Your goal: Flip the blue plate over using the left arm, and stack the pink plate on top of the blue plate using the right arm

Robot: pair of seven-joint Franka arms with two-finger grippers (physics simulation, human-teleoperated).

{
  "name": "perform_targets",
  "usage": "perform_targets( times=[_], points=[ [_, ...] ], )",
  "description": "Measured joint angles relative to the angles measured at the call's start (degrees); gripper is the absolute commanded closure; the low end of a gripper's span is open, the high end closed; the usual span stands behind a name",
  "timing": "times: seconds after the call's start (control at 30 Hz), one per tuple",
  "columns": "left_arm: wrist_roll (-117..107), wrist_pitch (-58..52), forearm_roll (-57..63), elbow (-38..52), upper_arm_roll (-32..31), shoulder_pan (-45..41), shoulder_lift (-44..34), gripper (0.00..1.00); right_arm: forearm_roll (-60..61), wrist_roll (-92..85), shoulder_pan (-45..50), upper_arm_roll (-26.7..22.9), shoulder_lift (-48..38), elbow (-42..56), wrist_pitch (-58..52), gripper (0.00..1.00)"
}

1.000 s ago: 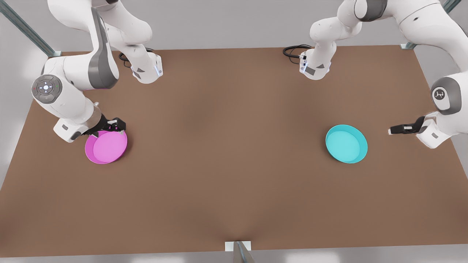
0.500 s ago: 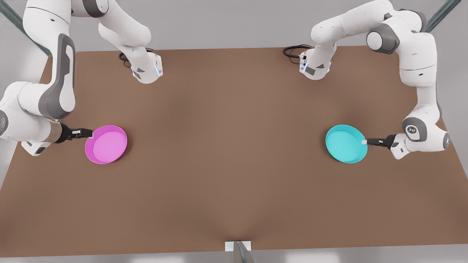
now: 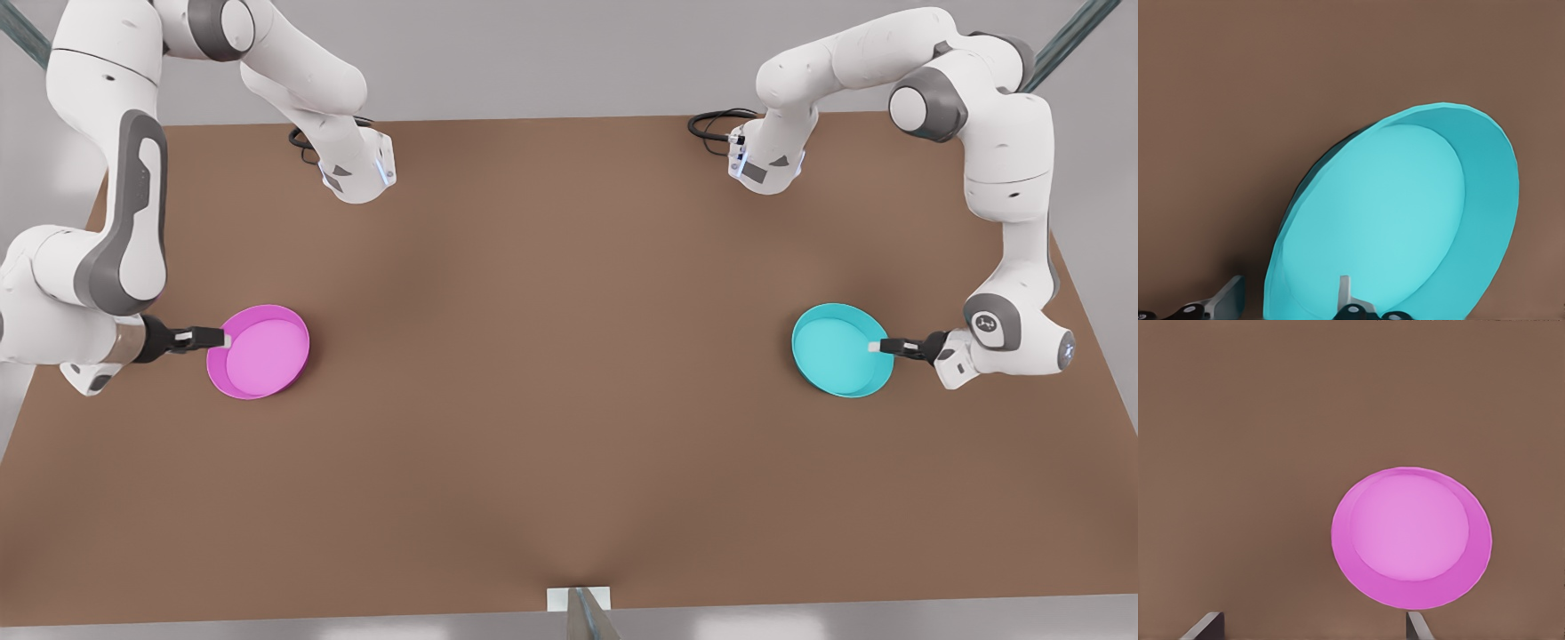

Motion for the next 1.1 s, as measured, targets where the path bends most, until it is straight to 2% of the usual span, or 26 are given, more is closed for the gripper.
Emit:
perform_targets(
  times=[0.1, 0.4, 0.53, 0.73, 1.1],
  points=[
    [0.1, 0.0, 0.0, -0.2, -0.1, 0.0, 0.2, 0.46, -0.4, 0.2, 0.6, 0.0, 0.3, 0.1, 0.1, 0.00],
    [0.3, -0.4, 0.2, -0.2, -0.1, -0.4, 0.5, 0.57, -0.9, 0.6, 0.5, 0.0, 0.2, 0.0, 2.8, 0.00],
    [0.3, -0.4, 0.2, -0.2, 0.0, -0.4, 0.5, 0.58, -1.5, 0.5, 0.7, 0.1, 0.2, 0.1, 3.6, 0.00],
    [0.2, -0.2, 0.3, -0.2, 0.0, -0.5, 0.9, 0.66, -2.7, 0.8, 0.8, 0.2, 0.3, 0.0, 6.6, 0.00],
    [0.1, -0.2, 0.3, -0.1, 0.0, -0.6, 0.9, 0.72, -2.3, 1.0, 0.2, 0.2, 1.5, 2.2, 6.1, 0.00]
  ],
)
